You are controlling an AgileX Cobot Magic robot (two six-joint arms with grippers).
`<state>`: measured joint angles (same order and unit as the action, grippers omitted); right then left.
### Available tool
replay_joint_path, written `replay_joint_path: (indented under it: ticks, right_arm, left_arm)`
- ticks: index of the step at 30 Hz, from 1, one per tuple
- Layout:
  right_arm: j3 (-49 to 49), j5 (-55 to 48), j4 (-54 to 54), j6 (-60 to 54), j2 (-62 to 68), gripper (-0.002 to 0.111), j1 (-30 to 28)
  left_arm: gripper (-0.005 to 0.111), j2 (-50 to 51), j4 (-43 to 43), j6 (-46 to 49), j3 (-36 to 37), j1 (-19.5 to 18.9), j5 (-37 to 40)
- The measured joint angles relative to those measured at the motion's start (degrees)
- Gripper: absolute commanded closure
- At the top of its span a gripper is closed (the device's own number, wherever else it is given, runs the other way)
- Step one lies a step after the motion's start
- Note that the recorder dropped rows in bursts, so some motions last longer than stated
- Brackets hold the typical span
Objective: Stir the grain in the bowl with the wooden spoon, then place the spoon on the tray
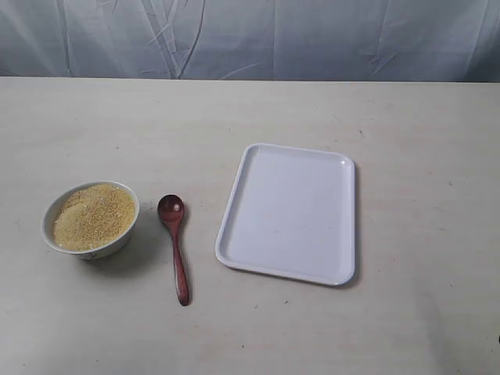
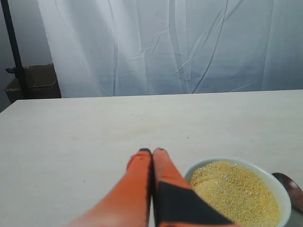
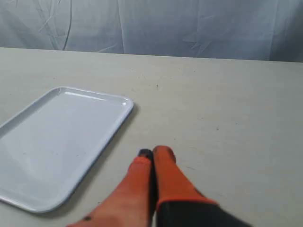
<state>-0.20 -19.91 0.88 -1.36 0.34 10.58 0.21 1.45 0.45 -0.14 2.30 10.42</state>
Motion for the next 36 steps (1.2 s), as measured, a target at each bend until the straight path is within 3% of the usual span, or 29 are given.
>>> replay_joint_path:
  ticks: [7,16,21,36]
  right_arm:
    - [0.0,1.62,0.0,0.0,0.0,0.108,0.0]
    - [0.1,26.82,0.0,0.0,0.0,0.108,0.0]
    - [0.1,35.34,0.0,0.0,0.0,0.108,0.0]
    - [0.1,40.46,0.0,0.0,0.0,0.108,0.0]
  left_arm:
    - [0.107,0.0,0.0,0.0,0.0,0.0,0.0]
    - [0.107,0.0,0.0,0.0,0.0,0.0,0.0]
    - [0.107,0.0,0.0,0.0,0.0,0.0,0.0]
    - [0.107,0.0,0.0,0.0,0.0,0.0,0.0]
